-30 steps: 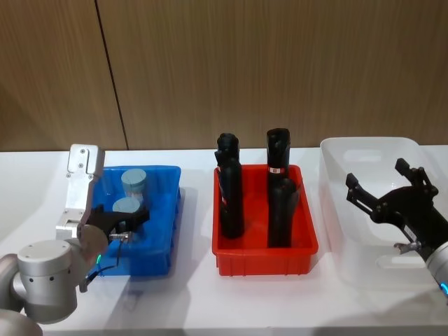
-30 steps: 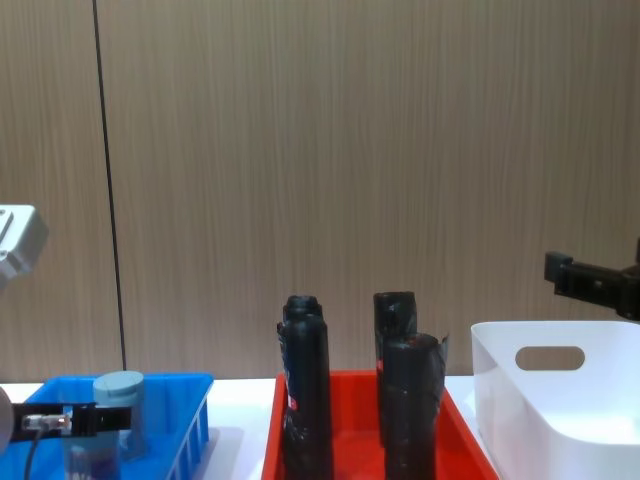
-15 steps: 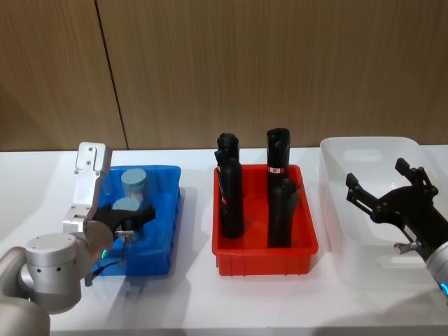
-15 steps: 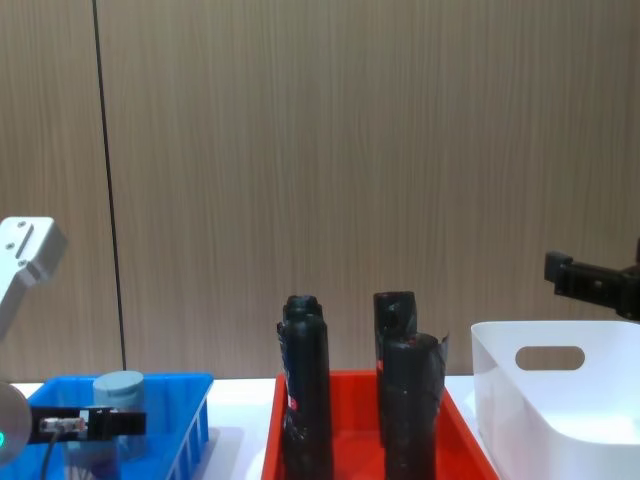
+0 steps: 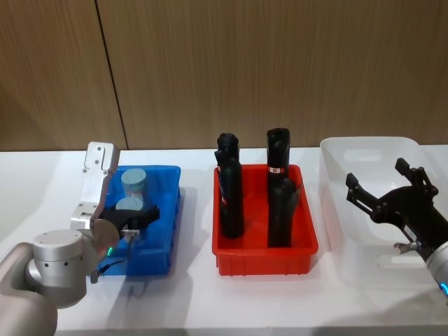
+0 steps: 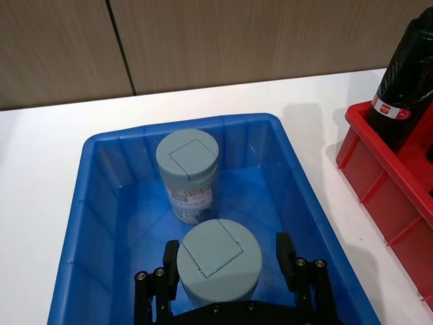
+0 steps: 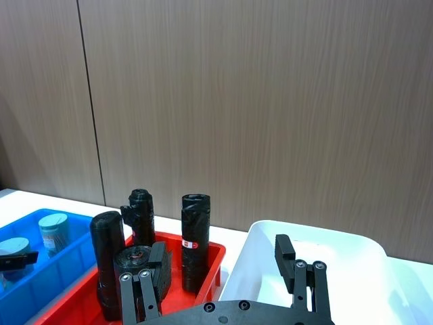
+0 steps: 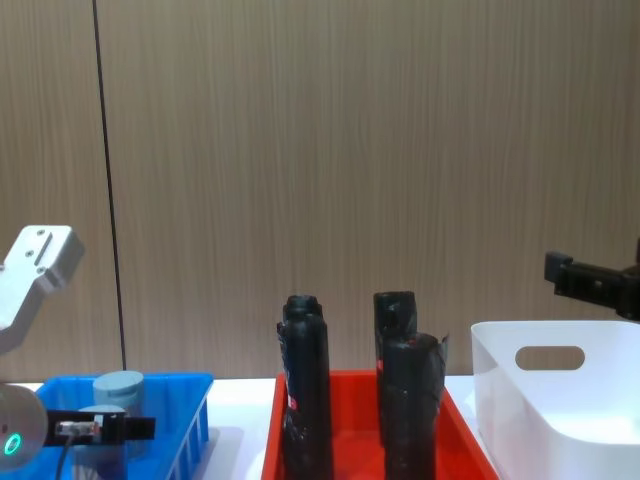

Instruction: Pick the cotton swabs from the blue box and place them into the white box.

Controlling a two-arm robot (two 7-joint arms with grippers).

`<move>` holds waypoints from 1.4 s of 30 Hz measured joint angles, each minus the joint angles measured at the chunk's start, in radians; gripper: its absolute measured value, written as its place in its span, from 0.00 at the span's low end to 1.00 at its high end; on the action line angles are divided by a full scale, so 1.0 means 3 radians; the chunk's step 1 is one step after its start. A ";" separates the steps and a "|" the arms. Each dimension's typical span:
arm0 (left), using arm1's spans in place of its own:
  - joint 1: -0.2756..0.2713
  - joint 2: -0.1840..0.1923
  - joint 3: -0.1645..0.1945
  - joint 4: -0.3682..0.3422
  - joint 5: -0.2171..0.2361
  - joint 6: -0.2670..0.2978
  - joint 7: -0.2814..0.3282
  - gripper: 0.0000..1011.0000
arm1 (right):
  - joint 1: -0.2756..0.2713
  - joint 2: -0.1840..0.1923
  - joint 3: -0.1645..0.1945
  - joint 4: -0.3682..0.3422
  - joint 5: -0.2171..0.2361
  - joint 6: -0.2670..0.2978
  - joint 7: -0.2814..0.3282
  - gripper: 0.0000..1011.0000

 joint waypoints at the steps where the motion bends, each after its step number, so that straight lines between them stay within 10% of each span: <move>1: -0.0003 -0.0002 0.0001 0.0005 0.0004 0.0000 -0.0002 0.90 | 0.0000 0.0000 0.0000 0.0000 0.0000 0.0000 0.0000 0.99; 8: -0.0014 -0.0014 0.0004 0.0017 0.0036 -0.0006 0.0004 0.68 | 0.0000 0.0000 0.0000 0.0000 0.0000 0.0000 0.0000 0.99; 24: 0.0072 0.0009 -0.0003 -0.0178 0.0113 -0.0105 0.0075 0.66 | 0.0000 0.0000 0.0000 0.0000 0.0000 0.0000 0.0000 0.99; 42: 0.0408 0.0192 -0.0016 -0.1110 0.0308 -0.0282 0.0063 0.66 | 0.0000 0.0000 0.0000 0.0000 0.0000 0.0000 0.0000 0.99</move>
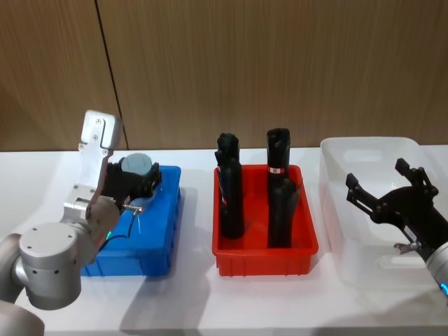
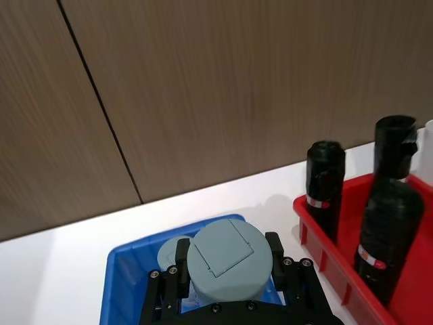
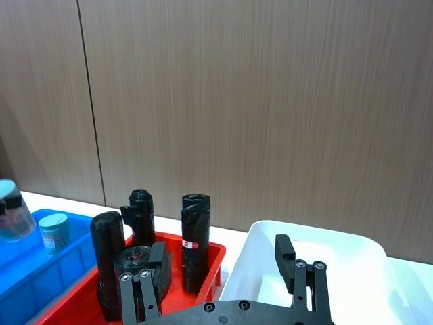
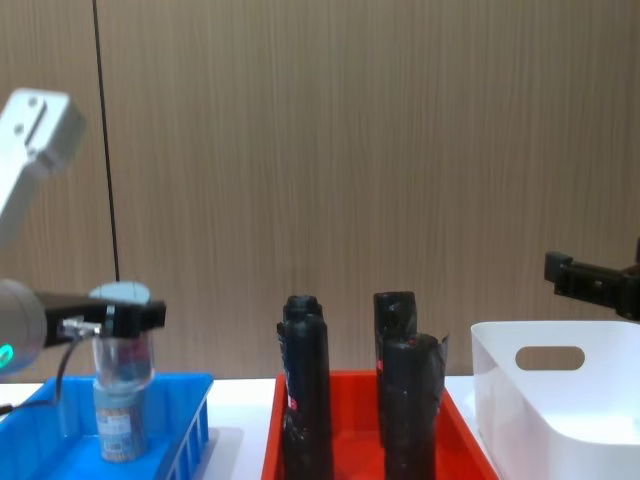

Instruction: Pick the cotton swabs from the blue box and place them into the white box.

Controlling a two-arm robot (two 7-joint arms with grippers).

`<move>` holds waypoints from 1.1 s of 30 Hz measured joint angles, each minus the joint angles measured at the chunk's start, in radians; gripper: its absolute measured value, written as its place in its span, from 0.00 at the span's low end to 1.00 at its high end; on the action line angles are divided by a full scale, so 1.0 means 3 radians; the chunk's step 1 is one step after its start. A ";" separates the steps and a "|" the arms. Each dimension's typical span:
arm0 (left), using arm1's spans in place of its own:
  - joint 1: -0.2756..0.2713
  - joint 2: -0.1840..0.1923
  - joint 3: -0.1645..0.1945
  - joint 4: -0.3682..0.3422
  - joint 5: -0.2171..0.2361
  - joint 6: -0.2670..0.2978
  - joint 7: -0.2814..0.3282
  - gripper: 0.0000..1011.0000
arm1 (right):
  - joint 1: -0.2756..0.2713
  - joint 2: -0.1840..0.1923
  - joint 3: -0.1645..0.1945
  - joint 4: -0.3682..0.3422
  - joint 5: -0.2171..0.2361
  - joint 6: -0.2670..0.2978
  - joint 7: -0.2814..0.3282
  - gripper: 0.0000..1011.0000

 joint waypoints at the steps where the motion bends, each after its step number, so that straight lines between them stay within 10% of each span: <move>1: 0.0024 0.0015 -0.0002 -0.0046 0.0004 0.0004 -0.0006 0.66 | 0.0000 0.0000 0.0000 0.0000 0.0000 0.0000 0.0000 0.99; 16: 0.0231 0.0187 -0.0027 -0.0595 -0.0034 0.0043 -0.0394 0.66 | 0.0000 0.0000 0.0000 0.0000 0.0000 0.0000 0.0000 0.99; 33: 0.0239 0.0240 -0.0032 -0.0680 -0.0293 -0.0021 -0.1118 0.66 | 0.0000 0.0000 0.0000 0.0000 0.0000 0.0000 0.0000 0.99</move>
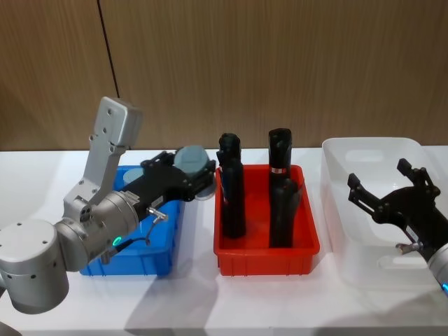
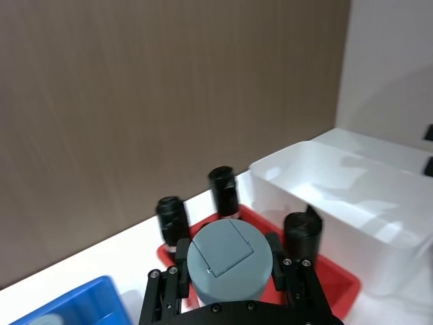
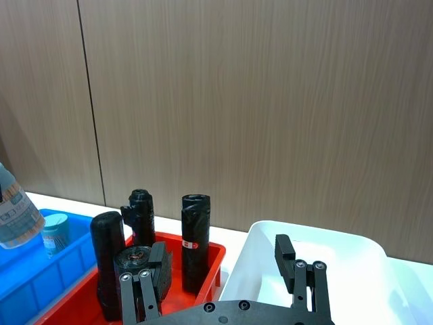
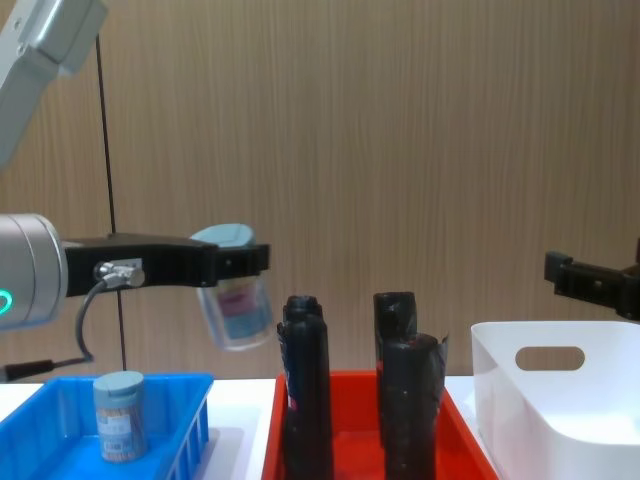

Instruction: Pick the cotton swabs from the blue box and place them into the white box.

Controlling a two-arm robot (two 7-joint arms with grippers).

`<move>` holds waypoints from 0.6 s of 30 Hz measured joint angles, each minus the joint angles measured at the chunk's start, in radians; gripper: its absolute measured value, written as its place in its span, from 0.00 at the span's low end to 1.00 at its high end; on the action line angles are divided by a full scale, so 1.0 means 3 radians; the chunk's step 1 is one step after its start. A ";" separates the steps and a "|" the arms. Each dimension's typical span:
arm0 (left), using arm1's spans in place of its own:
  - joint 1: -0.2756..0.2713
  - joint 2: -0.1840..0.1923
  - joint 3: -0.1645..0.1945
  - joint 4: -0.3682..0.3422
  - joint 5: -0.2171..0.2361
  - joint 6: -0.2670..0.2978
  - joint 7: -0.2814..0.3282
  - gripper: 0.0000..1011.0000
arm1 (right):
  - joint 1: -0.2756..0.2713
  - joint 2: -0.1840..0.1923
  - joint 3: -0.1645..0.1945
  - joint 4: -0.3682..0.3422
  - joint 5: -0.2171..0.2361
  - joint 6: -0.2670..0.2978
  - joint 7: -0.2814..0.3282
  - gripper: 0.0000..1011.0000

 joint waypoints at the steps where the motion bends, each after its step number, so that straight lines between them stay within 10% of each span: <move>1: -0.0007 0.0000 0.0001 0.0008 -0.0033 -0.0011 -0.0085 0.66 | 0.0000 0.0000 0.0000 0.0000 0.0000 0.0000 0.0000 0.99; 18: -0.0152 -0.0030 0.0051 0.0222 -0.0268 -0.0084 -0.0992 0.66 | 0.0000 0.0000 0.0000 0.0000 0.0000 0.0000 0.0000 0.99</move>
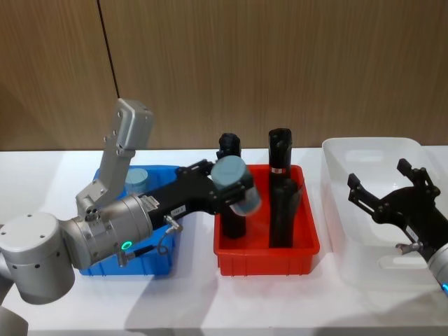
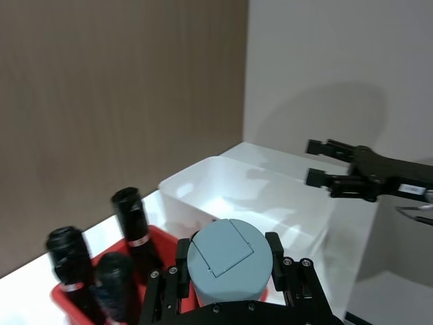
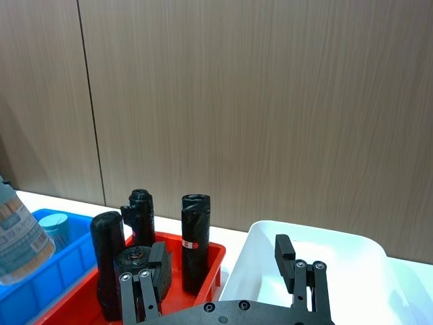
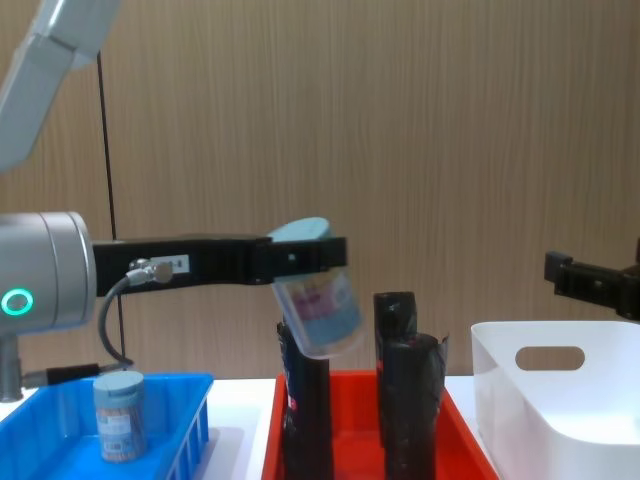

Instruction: Pick the cotton swabs from the blue box and place them into the white box.

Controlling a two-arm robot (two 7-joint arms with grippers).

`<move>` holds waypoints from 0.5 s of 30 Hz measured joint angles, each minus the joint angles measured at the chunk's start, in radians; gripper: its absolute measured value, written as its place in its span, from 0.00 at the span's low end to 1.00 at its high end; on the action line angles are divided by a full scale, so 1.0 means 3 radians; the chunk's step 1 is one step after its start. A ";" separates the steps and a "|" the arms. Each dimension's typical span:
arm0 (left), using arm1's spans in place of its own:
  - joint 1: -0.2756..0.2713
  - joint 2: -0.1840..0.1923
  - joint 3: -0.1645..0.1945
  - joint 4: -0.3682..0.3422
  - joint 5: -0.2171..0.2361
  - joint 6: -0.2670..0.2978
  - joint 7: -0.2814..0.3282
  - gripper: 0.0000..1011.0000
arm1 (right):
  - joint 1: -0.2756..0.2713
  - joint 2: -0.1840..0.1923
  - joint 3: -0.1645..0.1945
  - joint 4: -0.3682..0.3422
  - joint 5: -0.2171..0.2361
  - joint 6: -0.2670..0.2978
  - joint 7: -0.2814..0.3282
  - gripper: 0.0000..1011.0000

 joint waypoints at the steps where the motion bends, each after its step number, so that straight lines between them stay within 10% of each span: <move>1: -0.0016 -0.0005 0.0008 0.0020 -0.0004 -0.0003 -0.0086 0.66 | 0.0000 0.0000 0.0000 0.0000 0.0000 0.0000 0.0000 0.99; 15: -0.0102 -0.0045 0.0084 0.0122 -0.0017 -0.0061 -0.0473 0.66 | 0.0000 0.0000 0.0000 0.0000 0.0000 0.0000 0.0000 0.99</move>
